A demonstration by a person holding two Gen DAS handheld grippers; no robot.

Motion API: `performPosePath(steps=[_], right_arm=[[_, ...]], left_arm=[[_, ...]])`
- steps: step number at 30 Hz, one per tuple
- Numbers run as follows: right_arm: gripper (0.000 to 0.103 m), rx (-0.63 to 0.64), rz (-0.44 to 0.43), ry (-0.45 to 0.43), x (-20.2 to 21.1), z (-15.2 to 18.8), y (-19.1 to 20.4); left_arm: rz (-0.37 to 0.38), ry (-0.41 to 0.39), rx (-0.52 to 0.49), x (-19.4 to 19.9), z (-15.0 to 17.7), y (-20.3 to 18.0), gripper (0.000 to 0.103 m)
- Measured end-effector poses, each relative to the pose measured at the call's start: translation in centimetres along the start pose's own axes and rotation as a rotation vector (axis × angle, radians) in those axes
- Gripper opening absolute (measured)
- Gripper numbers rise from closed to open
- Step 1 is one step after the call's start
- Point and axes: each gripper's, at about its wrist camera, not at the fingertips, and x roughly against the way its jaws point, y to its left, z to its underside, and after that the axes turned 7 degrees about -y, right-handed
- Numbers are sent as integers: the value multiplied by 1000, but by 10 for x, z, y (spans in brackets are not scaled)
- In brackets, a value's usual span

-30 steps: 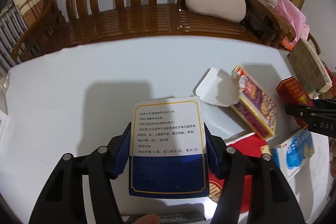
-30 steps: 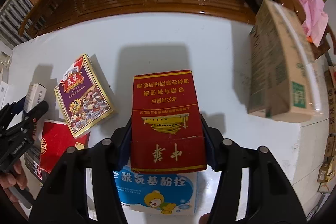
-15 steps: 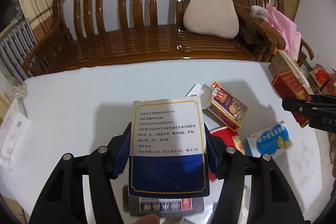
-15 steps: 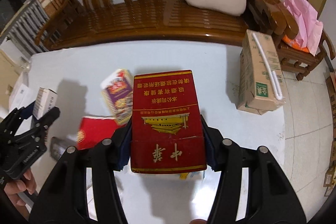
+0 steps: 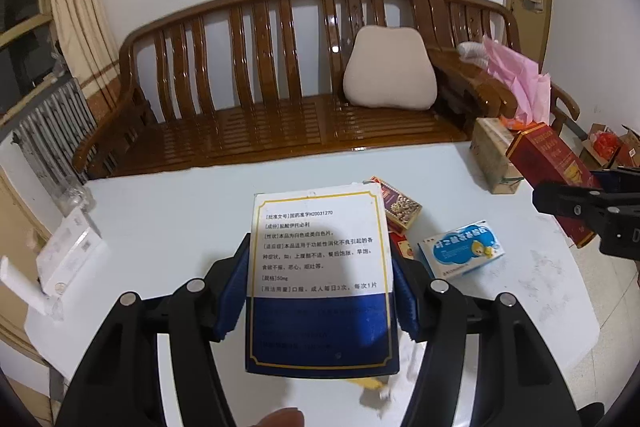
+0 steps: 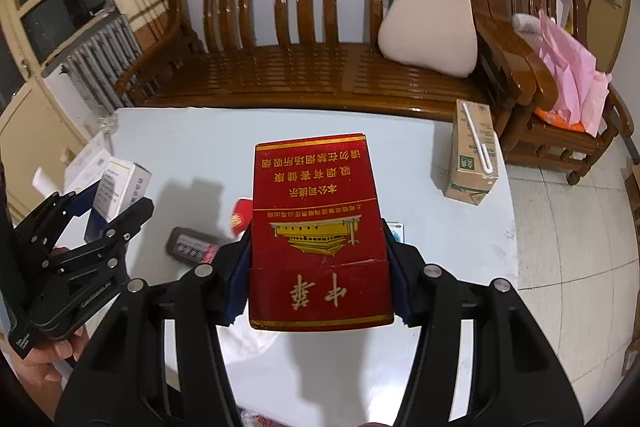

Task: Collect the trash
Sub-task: 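Carry both held boxes down toward the white plastic bag on the floor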

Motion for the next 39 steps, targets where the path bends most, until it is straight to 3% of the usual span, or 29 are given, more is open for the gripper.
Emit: performPosePath(steps=[16,39], right_arm=[[54,49,-51,-115,123,59,48],[54,36,-71,-79,159,145,63]], left_arm=[[30,-100,18,115,35,2,59],[34,-62,46,175,120,-2,59]])
